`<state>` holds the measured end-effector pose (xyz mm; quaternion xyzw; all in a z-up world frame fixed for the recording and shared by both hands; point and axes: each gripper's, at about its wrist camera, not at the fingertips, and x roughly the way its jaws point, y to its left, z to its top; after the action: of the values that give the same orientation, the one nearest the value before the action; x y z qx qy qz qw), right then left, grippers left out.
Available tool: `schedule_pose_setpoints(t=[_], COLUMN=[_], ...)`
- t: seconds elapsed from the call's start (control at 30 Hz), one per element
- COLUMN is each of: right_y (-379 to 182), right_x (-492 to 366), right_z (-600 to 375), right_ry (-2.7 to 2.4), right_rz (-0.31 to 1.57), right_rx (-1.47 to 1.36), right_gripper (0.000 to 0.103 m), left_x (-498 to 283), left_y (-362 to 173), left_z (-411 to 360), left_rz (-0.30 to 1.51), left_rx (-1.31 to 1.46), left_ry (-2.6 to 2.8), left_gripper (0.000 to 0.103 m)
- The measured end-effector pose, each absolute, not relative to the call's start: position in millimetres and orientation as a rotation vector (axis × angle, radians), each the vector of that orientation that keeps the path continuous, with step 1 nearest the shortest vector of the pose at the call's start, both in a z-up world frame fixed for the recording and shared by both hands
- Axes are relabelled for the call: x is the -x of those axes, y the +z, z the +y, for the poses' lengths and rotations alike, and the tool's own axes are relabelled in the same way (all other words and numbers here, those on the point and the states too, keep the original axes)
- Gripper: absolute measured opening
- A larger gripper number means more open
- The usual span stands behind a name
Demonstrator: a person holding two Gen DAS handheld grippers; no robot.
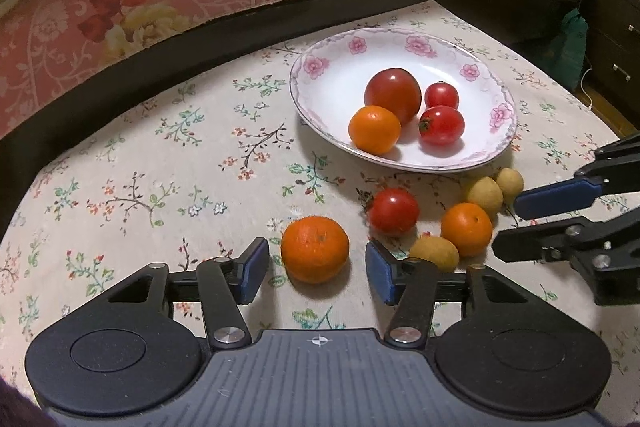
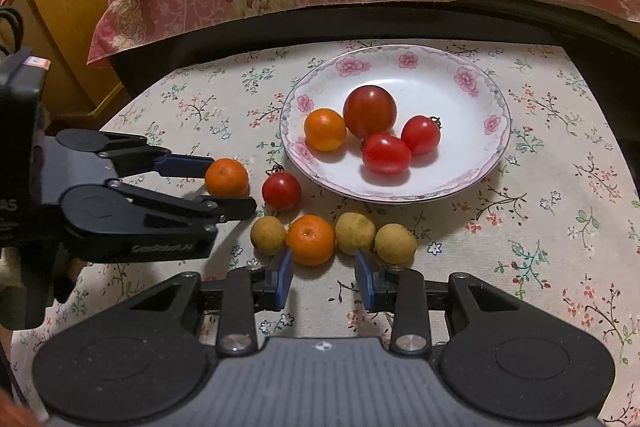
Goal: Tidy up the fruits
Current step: 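Grasp an orange tangerine with the left tool while the right tool reaches toward the small fruits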
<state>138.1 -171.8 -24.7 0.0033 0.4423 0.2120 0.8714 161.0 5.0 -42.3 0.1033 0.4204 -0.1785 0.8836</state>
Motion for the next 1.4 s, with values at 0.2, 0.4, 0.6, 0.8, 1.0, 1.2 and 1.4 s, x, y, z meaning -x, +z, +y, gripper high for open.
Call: schedule_pose_setpoints(t=[0.2, 0.4, 0.6, 0.8, 1.0, 1.2, 1.4], right_y=[-28, -28, -29, -35, -40, -41, -40], right_x=[-139, -141, -144, -152, -160, -162, -156], right_z=[-175, -183, -188, -189, -190, -184, -176], right_ry=[0.435, 0.407, 0.372, 0.36, 0.358, 0.372, 0.39], right_rz=[0.936, 0.927, 0.919, 0.92, 0.915, 0.904, 0.907], right_rx=[-0.006, -0.006, 0.021, 0.057, 0.09, 0.116, 0.174], right_gripper=[0.034, 0.034, 0.034, 0.034, 0.034, 0.034, 0.026], left_x=[-166, -164, -155, -147, -139, -138, -133], left_y=[-43, -41, -35, -33, -38, -38, -39], left_z=[7, 5, 12, 14, 15, 14, 11], left_rz=[0.877, 0.878, 0.884, 0.9, 0.928, 0.93, 0.926], left_rx=[-0.181, -0.199, -0.184, -0.166, -0.154, -0.153, -0.185], left_ry=[-0.36, -0.364, -0.379, -0.42, -0.445, -0.457, -0.458], left_gripper=[0.049, 0.044, 0.044, 0.044, 0.045, 0.045, 0.046])
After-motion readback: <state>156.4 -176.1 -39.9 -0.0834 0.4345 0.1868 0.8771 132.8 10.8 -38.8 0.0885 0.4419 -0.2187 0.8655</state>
